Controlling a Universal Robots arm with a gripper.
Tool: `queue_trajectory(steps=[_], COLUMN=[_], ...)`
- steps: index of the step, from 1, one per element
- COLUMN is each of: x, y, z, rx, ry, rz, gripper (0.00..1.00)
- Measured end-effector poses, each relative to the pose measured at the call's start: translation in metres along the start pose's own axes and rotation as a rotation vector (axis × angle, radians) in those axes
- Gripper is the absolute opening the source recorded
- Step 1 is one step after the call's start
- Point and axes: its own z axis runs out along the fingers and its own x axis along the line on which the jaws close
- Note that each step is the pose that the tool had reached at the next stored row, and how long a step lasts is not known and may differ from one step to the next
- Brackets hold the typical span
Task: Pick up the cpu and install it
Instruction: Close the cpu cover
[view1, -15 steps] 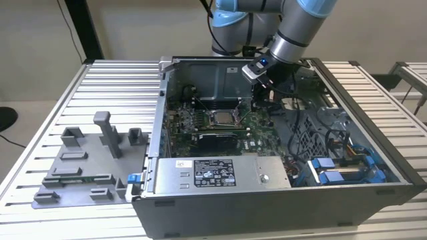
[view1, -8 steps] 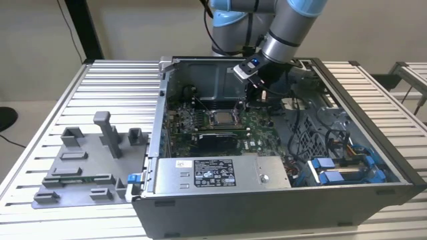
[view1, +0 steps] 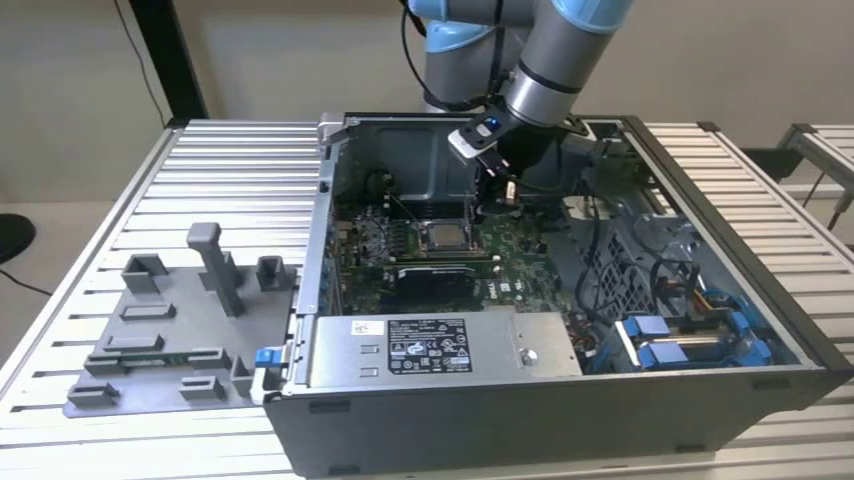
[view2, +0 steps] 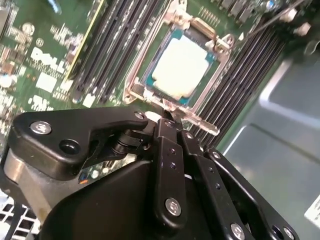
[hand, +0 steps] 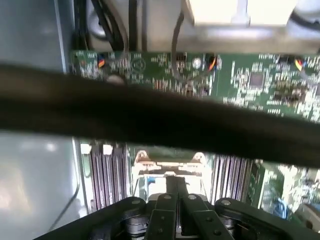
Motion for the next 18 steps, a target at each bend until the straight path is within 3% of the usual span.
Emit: queue_trajectory(steps=[4,9,18], x=[0.0,0.0,0.0047], y=[-0.0094,-0.0161,-0.041], z=[0.0023,0.0039,0.0108], rx=[-0.0001,-0.0001,0.0], ry=[0.0001,0.0001,0.0], rz=[0.0,0.0,0.0], gripper=[0.0,0.0,0.0])
